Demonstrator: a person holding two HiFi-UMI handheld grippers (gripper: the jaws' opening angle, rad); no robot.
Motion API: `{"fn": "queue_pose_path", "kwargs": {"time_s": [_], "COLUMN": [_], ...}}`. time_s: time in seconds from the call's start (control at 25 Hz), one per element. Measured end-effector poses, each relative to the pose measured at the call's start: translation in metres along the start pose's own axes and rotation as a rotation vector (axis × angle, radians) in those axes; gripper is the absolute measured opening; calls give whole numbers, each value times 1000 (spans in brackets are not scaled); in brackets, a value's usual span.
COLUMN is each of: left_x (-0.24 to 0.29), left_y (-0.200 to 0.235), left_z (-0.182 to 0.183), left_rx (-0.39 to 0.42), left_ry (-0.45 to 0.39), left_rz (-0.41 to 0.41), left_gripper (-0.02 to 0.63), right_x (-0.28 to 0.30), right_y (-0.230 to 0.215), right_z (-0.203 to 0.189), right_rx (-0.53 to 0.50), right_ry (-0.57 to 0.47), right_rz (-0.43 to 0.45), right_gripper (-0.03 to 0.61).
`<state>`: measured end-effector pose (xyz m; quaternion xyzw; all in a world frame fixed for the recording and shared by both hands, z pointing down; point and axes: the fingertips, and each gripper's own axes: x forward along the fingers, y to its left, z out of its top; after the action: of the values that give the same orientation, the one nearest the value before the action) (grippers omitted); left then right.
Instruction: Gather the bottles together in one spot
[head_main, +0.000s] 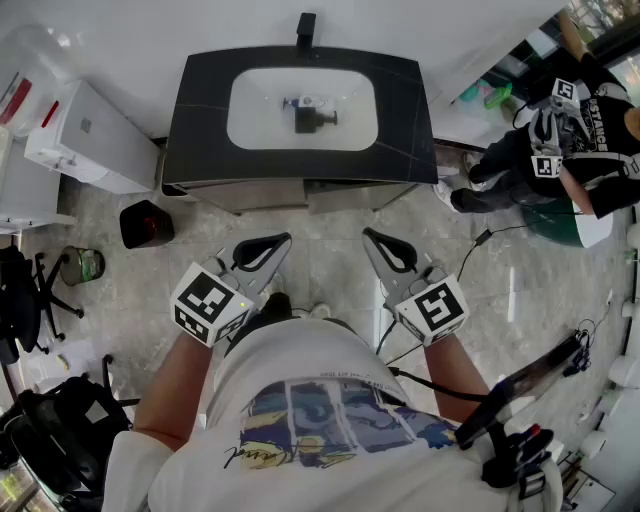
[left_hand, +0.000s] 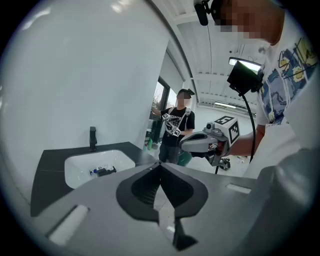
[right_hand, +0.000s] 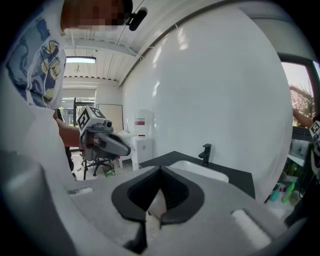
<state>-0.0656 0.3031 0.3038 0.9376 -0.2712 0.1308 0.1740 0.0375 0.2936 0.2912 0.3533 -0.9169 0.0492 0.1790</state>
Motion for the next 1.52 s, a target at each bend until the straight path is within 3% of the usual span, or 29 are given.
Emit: {"fn": "queue_pose_path", "kwargs": {"time_s": [0.36,0.56,0.68,0.96,1.2,1.52], "left_x": [-12,-12,-6,31,89,183], "left_y": [48,71,82,111,147,205], "left_z": [5,-1,-1,10,22,9], "left_rx": [16,38,38,27,68,208], "left_ry": [10,16,18,30,99,296], "left_rz": [-26,-58,-71,-85,-56,-34], "left_gripper": [3,3,3,3,35,86], "right_x": [47,62,66,77,101,127], "right_y": [-3,-9,-11,-39,-88,-166], "right_z": [13,22,25,23,25,22], "right_rx": [31,28,25,51,54,109], "right_ry": [1,-15,-8,9,-4,-6], "right_rz": [-37,-115,-146,-163,-137,-96], "right_gripper": [0,3,53,62,69,86]}}
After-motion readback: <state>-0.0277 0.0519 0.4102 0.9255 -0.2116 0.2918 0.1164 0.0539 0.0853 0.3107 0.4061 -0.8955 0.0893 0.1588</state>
